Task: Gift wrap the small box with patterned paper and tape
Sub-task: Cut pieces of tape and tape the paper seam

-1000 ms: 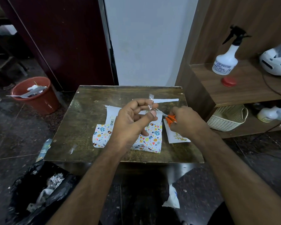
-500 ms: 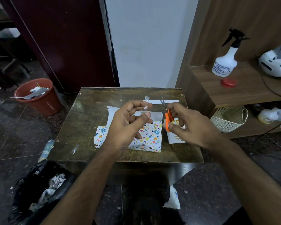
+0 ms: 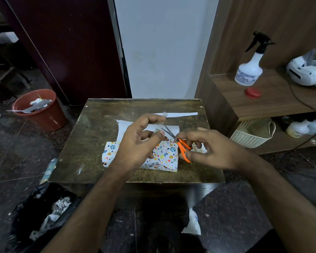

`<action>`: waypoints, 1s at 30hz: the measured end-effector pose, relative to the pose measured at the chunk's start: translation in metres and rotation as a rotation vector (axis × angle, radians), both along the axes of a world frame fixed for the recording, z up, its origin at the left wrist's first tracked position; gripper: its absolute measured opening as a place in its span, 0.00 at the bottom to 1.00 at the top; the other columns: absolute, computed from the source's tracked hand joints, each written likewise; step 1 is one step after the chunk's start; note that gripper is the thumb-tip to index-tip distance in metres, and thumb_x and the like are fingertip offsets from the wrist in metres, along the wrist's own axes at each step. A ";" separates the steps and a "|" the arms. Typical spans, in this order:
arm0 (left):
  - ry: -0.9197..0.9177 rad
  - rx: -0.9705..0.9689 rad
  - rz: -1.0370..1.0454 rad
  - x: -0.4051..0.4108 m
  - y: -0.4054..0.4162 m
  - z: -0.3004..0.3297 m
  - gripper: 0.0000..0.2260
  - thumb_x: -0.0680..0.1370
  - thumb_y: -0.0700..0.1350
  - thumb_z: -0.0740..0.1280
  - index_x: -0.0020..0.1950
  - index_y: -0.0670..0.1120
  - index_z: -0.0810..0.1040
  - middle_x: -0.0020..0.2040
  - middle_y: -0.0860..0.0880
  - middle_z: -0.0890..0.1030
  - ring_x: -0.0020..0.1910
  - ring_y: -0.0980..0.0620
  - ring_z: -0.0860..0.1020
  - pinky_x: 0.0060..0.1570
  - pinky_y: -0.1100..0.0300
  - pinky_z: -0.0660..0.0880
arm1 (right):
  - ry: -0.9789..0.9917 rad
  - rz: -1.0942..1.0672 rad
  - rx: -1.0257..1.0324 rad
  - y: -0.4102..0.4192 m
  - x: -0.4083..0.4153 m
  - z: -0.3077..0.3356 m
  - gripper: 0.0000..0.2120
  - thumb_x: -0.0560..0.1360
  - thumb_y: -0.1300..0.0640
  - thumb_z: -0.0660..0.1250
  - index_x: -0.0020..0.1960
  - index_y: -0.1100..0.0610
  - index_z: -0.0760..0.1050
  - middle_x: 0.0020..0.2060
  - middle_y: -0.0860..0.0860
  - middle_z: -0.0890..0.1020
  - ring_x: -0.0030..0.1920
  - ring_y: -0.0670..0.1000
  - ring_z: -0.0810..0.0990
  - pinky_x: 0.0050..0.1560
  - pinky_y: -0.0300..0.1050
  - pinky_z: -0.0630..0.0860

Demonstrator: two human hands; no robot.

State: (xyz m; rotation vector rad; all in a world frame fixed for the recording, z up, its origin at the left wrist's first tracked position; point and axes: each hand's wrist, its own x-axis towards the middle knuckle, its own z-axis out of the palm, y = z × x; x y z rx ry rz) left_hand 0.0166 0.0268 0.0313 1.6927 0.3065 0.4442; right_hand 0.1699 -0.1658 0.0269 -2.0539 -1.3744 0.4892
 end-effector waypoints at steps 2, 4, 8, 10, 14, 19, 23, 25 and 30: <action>-0.001 0.006 -0.006 0.000 0.000 0.000 0.13 0.81 0.36 0.68 0.60 0.52 0.80 0.66 0.57 0.80 0.51 0.45 0.86 0.29 0.54 0.73 | -0.014 0.008 0.002 -0.001 0.001 0.000 0.20 0.77 0.49 0.74 0.67 0.39 0.75 0.48 0.38 0.80 0.46 0.48 0.73 0.44 0.33 0.67; -0.001 0.009 -0.010 0.000 -0.001 0.000 0.13 0.81 0.35 0.68 0.60 0.52 0.80 0.65 0.57 0.81 0.51 0.45 0.86 0.29 0.54 0.73 | -0.016 0.008 0.001 -0.001 0.003 -0.001 0.21 0.77 0.50 0.73 0.69 0.43 0.76 0.47 0.39 0.80 0.46 0.47 0.73 0.44 0.32 0.67; 0.004 0.024 -0.013 -0.001 -0.002 0.001 0.13 0.81 0.35 0.68 0.60 0.52 0.80 0.64 0.57 0.81 0.50 0.47 0.86 0.30 0.54 0.73 | -0.022 -0.002 -0.027 -0.003 0.006 -0.003 0.23 0.78 0.53 0.74 0.71 0.45 0.76 0.46 0.37 0.81 0.47 0.47 0.73 0.47 0.39 0.70; 0.000 0.025 -0.019 -0.001 -0.002 0.001 0.13 0.81 0.35 0.68 0.59 0.52 0.80 0.65 0.57 0.82 0.50 0.47 0.86 0.30 0.53 0.73 | -0.026 -0.001 -0.034 -0.002 0.007 -0.003 0.22 0.78 0.54 0.73 0.71 0.45 0.76 0.46 0.38 0.82 0.47 0.48 0.73 0.48 0.44 0.71; -0.004 0.033 -0.031 0.000 -0.001 0.001 0.13 0.81 0.35 0.68 0.59 0.52 0.80 0.64 0.55 0.82 0.50 0.47 0.86 0.31 0.54 0.73 | -0.026 -0.006 -0.040 -0.002 0.007 -0.002 0.22 0.79 0.55 0.72 0.71 0.45 0.75 0.47 0.40 0.83 0.47 0.47 0.73 0.49 0.51 0.73; 0.009 0.040 -0.045 0.000 0.000 0.002 0.11 0.81 0.37 0.69 0.58 0.52 0.81 0.63 0.54 0.83 0.50 0.45 0.86 0.30 0.56 0.73 | -0.062 -0.016 -0.082 0.000 0.008 0.000 0.22 0.80 0.55 0.71 0.72 0.45 0.74 0.49 0.42 0.85 0.50 0.49 0.75 0.53 0.59 0.75; 0.011 0.032 -0.046 0.000 -0.001 0.003 0.09 0.80 0.39 0.70 0.57 0.52 0.81 0.61 0.55 0.84 0.50 0.44 0.86 0.30 0.57 0.73 | -0.089 -0.036 -0.092 0.000 0.007 0.002 0.22 0.80 0.56 0.71 0.72 0.44 0.74 0.48 0.43 0.83 0.48 0.45 0.74 0.53 0.58 0.75; 0.011 0.026 -0.043 0.000 -0.001 0.004 0.09 0.79 0.41 0.70 0.57 0.51 0.81 0.60 0.55 0.85 0.50 0.42 0.85 0.29 0.57 0.73 | -0.112 -0.045 -0.105 -0.001 0.007 0.004 0.22 0.80 0.56 0.71 0.72 0.43 0.75 0.47 0.41 0.82 0.48 0.43 0.74 0.52 0.55 0.75; 0.001 -0.005 -0.045 0.001 -0.003 0.004 0.11 0.78 0.41 0.70 0.60 0.49 0.81 0.57 0.53 0.86 0.50 0.39 0.85 0.29 0.58 0.72 | -0.195 -0.032 -0.105 0.000 0.001 0.006 0.21 0.79 0.48 0.72 0.71 0.40 0.74 0.46 0.34 0.81 0.52 0.42 0.72 0.51 0.55 0.76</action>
